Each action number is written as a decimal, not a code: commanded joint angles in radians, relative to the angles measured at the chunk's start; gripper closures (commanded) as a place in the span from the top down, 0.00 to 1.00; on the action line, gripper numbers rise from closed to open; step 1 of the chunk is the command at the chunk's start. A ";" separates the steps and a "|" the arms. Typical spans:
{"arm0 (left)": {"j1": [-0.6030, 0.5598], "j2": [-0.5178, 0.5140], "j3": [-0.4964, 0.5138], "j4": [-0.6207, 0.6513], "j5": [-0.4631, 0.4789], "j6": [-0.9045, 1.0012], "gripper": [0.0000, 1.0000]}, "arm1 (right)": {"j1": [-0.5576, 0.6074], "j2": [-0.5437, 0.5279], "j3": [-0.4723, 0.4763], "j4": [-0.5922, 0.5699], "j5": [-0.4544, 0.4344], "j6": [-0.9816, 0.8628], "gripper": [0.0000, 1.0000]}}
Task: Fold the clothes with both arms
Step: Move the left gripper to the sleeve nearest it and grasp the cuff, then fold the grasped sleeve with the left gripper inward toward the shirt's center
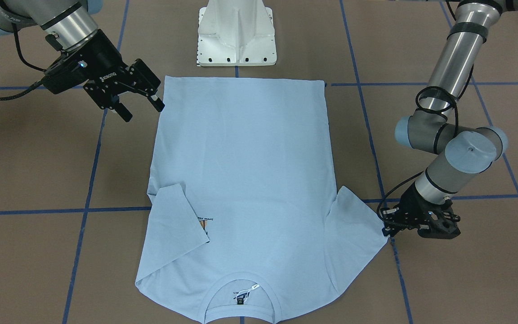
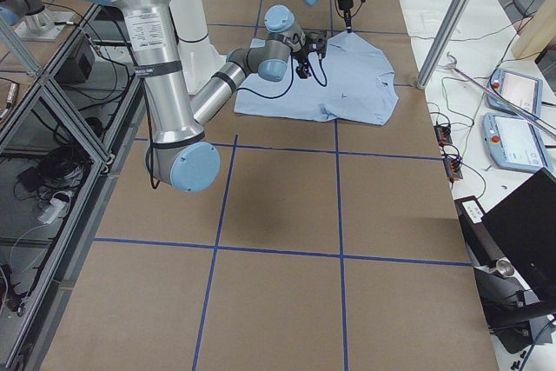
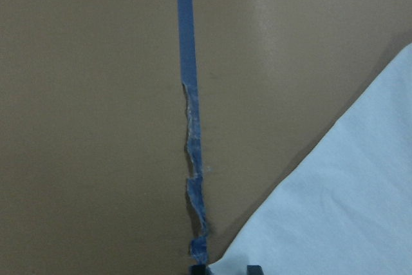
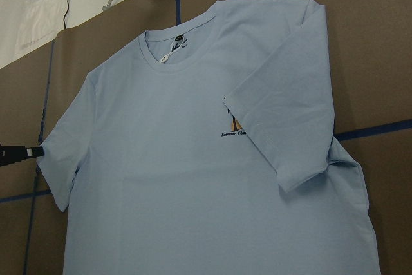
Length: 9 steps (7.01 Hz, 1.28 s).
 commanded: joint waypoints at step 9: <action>0.138 -0.167 -0.042 0.000 0.080 -0.364 0.00 | 0.000 0.000 -0.003 0.000 0.001 -0.002 1.00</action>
